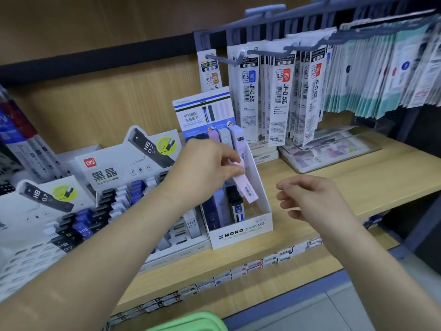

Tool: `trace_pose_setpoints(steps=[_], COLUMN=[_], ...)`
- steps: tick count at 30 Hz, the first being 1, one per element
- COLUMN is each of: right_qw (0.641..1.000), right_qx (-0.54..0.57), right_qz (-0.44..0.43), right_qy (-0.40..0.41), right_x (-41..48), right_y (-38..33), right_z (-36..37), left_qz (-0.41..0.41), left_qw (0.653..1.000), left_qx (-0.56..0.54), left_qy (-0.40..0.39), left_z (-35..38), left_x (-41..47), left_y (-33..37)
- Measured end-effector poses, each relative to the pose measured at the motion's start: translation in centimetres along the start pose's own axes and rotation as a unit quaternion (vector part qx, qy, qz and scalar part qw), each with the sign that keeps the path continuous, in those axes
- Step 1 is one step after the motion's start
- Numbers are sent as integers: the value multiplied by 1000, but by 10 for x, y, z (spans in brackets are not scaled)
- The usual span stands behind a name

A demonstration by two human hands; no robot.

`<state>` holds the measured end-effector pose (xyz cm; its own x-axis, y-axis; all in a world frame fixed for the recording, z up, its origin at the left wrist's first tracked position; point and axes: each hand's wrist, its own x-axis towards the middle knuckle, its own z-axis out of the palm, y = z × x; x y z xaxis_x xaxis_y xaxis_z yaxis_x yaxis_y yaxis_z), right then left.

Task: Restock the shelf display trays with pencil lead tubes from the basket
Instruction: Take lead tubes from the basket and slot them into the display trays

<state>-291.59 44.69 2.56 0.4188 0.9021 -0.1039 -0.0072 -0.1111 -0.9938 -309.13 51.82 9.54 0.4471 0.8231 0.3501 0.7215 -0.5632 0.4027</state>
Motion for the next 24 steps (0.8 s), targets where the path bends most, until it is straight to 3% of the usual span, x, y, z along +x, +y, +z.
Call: trace_pose_setpoints(steps=[6, 10, 12, 16, 24], right_qw=[995, 991, 991, 992, 993], right_qx=[-88, -118, -114, -106, -100], right_qz=[-32, -49, -53, -50, -43], right_qy=[-34, -42, -41, -41, -43], right_x=[3, 5, 6, 8, 10], right_y=[9, 14, 15, 17, 19], right_z=[6, 13, 14, 13, 14], left_qz=[64, 103, 97, 7, 78], left_qw=[995, 977, 982, 998, 978], left_qx=[70, 169, 142, 12, 133], left_qy=[-24, -81, -74, -59, -140], left_z=[10, 16, 16, 10, 10], left_x=[3, 3, 0, 1, 1], left_y=[1, 0, 2, 5, 12])
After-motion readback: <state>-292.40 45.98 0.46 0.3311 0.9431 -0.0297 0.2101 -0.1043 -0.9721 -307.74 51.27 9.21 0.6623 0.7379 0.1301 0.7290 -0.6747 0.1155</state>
